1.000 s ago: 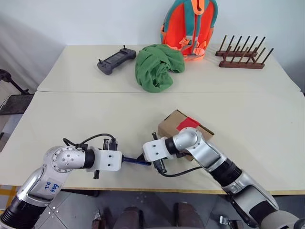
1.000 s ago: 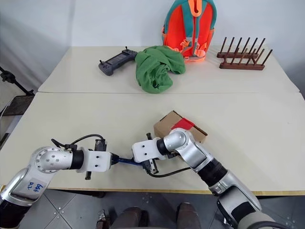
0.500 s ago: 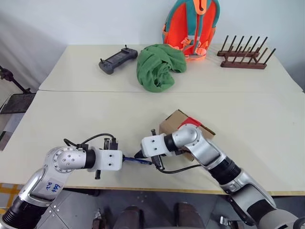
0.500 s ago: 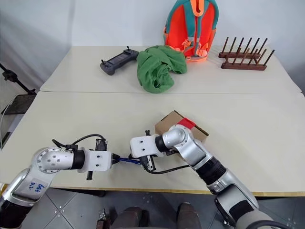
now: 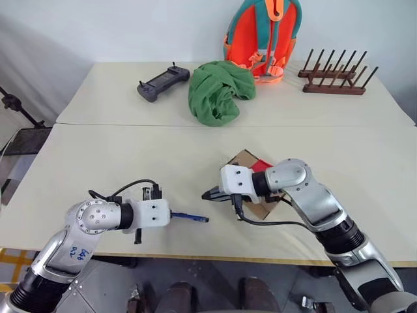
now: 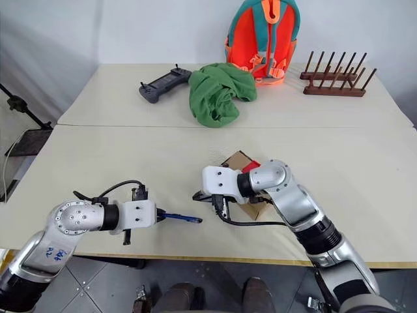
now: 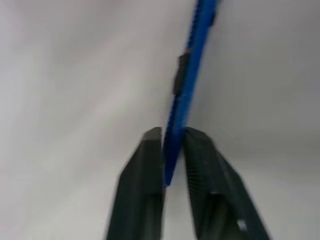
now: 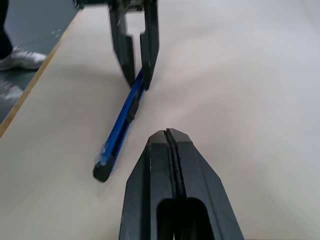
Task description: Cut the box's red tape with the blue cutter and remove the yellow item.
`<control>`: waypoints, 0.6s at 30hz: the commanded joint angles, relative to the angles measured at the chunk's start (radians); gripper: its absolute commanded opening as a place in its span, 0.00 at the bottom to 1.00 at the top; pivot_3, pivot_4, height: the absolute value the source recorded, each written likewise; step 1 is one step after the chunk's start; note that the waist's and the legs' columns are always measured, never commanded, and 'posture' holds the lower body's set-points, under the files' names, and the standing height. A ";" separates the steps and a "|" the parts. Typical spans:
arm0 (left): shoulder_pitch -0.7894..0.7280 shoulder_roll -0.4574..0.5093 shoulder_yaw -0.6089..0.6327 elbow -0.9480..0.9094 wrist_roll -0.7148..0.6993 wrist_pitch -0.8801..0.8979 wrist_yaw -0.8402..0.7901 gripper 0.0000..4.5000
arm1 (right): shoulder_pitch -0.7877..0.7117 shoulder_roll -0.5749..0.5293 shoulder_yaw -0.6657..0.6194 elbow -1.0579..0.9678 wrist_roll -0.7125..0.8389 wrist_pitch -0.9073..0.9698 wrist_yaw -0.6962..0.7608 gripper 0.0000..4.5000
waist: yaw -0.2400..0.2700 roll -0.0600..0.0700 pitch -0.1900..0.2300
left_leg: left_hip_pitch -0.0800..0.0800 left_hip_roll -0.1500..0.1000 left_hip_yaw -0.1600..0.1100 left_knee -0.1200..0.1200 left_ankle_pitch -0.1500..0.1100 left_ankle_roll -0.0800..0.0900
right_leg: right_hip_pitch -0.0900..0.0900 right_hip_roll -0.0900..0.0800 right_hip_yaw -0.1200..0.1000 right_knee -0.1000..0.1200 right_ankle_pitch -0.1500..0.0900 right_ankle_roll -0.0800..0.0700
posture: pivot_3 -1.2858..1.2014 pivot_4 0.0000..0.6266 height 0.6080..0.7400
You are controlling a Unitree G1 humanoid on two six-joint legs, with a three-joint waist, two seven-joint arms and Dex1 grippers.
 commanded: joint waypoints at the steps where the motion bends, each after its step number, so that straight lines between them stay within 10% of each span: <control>1: 0.041 0.017 -0.112 0.056 0.046 0.166 -0.029 0.44 | 0.006 -0.011 -0.031 -0.052 0.031 0.017 -0.018 0.00 | -0.002 0.000 0.000 | 0.002 0.000 0.000 -0.001 0.000 0.000 | 0.001 0.000 0.000 -0.001 0.000 0.000 | 0.52 0.24 1.00; 10: 0.031 0.013 -0.104 0.002 0.025 0.242 0.017 0.98 | 0.010 -0.029 -0.030 -0.061 0.052 0.025 -0.041 0.00 | -0.002 0.001 0.000 | 0.002 0.003 0.000 -0.006 0.001 -0.005 | 0.001 0.000 0.001 -0.005 0.000 0.000 | 0.52 0.24 1.00; 18: 0.004 -0.026 -0.059 0.026 -0.134 0.250 -0.033 0.99 | 0.006 -0.032 -0.030 -0.055 0.057 0.021 -0.058 0.00 | 0.003 0.000 0.000 | 0.001 0.001 -0.002 -0.008 -0.002 -0.004 | 0.000 0.000 0.000 -0.008 0.000 0.000 | 0.52 0.24 1.00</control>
